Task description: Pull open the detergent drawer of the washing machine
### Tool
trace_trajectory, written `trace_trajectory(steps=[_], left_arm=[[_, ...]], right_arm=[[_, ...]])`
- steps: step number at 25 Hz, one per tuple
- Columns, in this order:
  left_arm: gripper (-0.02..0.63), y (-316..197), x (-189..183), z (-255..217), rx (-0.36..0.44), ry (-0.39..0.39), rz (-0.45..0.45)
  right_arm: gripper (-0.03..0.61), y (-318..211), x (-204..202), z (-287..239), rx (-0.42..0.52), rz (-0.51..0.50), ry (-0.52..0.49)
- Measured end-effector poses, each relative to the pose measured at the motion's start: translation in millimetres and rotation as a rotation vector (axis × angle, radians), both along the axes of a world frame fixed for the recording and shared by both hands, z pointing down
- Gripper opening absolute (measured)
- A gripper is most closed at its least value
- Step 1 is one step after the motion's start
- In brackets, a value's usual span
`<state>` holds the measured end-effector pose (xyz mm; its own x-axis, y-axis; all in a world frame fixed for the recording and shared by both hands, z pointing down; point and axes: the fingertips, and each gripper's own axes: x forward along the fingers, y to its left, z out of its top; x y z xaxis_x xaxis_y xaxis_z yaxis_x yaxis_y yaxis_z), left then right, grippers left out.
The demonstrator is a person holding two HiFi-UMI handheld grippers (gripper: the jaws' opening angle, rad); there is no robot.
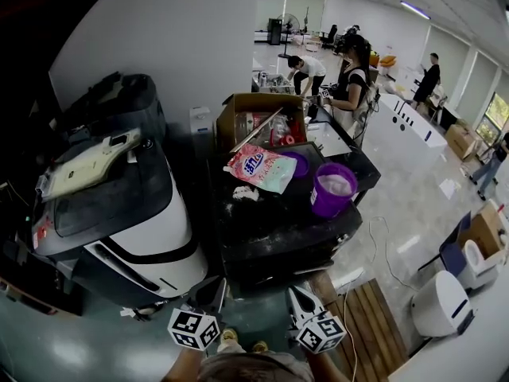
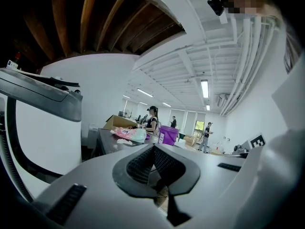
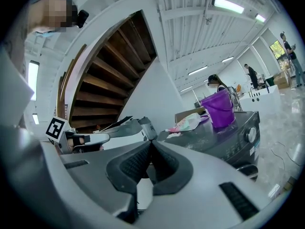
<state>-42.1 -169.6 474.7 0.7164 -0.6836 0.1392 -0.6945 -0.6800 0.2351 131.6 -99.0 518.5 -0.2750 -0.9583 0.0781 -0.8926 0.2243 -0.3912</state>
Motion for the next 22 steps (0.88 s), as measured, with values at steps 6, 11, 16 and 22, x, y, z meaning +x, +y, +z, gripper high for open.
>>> trace_trajectory(steps=[6,11,16,22], left_arm=[[0.02,-14,2,2,0.004,0.001,0.015],[0.02,-21,3,3,0.0,0.002,0.025],[0.02,-24,8,3,-0.002,0.0,0.037],[0.02,-30,4,7,-0.01,-0.009,0.03]], right_arm=[[-0.005,-16,-1,-6,0.029,0.01,-0.001],[-0.001,-25,1,-8,0.046,0.022,-0.048],[0.036,-31,1,-4,0.031,0.012,-0.082],[0.109,-38,-5,0,0.019,-0.037,-0.184]])
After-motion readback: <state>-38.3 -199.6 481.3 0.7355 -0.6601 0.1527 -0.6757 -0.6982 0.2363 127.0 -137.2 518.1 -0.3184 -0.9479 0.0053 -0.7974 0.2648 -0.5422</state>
